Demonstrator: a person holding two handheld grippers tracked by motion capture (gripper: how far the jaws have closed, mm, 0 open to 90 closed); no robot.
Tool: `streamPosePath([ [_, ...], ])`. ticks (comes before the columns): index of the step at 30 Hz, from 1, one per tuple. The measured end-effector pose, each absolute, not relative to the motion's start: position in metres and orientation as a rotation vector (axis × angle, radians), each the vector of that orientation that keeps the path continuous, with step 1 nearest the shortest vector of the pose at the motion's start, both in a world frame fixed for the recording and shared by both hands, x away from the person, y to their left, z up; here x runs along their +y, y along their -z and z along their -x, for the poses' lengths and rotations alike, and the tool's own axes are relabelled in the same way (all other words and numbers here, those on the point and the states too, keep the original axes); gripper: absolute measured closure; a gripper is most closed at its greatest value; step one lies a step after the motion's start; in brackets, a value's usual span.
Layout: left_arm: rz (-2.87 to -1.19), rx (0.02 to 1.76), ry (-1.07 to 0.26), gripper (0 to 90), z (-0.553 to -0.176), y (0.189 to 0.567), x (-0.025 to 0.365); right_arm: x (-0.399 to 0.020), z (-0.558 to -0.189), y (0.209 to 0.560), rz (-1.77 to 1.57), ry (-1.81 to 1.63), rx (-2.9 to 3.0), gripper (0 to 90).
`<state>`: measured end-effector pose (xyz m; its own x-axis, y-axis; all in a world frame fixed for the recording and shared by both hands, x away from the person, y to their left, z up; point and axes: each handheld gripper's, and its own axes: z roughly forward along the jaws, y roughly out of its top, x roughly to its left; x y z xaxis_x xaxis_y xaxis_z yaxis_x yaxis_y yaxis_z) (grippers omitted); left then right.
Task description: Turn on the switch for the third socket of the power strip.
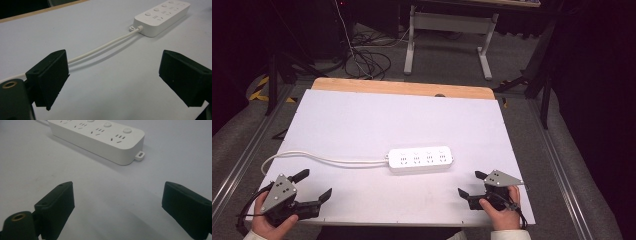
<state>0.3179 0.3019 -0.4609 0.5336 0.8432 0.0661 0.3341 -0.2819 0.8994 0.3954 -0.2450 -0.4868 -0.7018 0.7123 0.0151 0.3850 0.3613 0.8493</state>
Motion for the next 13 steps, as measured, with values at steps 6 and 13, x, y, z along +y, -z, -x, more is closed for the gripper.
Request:
streamPosePath([
  [6,-1.828,0.97,-0.673,9.5,-0.3189,0.4619,0.3034,-0.2484,-0.3956,0.4862,-0.987,-1.278,2.246,11.1],
  [13,-1.819,0.936,-0.677,10.6,-0.3206,0.4646,0.3045,-0.2498,-0.3953,0.4856,-0.983,-1.301,2.24,10.5],
])
